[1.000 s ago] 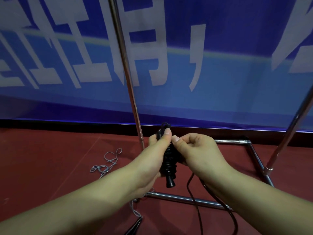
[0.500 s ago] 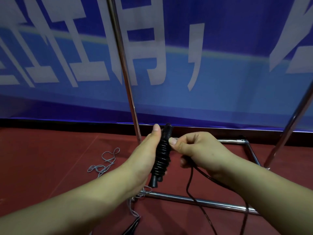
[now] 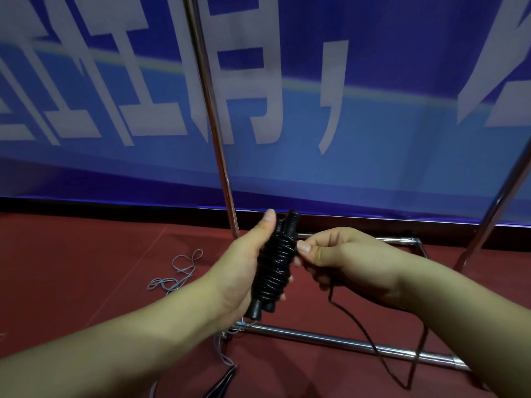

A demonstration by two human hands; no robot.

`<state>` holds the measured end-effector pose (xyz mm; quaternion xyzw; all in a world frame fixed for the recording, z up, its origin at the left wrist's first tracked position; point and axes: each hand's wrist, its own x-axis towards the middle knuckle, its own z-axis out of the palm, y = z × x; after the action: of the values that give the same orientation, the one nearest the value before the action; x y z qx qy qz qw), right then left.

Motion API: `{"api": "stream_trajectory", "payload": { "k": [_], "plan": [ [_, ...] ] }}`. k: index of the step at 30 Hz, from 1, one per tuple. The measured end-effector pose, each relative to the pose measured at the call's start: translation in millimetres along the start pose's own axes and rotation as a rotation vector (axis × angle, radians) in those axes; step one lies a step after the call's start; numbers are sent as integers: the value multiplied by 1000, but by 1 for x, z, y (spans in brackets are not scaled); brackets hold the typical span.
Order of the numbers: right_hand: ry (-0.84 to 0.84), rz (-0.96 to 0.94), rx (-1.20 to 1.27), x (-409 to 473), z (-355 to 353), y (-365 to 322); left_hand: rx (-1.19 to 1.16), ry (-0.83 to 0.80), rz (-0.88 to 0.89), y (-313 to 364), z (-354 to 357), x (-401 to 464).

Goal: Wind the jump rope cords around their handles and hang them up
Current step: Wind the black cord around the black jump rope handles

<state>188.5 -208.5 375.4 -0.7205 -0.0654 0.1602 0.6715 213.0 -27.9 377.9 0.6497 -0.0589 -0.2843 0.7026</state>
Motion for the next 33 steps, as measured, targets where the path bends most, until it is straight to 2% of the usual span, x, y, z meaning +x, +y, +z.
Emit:
{"api": "stream_trajectory", "payload": {
  "k": [5, 13, 18, 23, 33],
  "plan": [
    [73, -23, -38, 0, -2, 6, 0, -42, 20, -4, -3, 3],
    [68, -82, -37, 1, -4, 10, 47, 32, 50, -5, -3, 3],
    [44, -155, -194, 1, -11, 9, -11, 99, 94, 0, -10, 7],
    [63, -181, -378, -2, -16, 5, 39, 59, 44, 0, -15, 4],
    [166, -205, -471, 5, -20, 8, -26, 10, 2, 5, -24, -1]
  ]
}}
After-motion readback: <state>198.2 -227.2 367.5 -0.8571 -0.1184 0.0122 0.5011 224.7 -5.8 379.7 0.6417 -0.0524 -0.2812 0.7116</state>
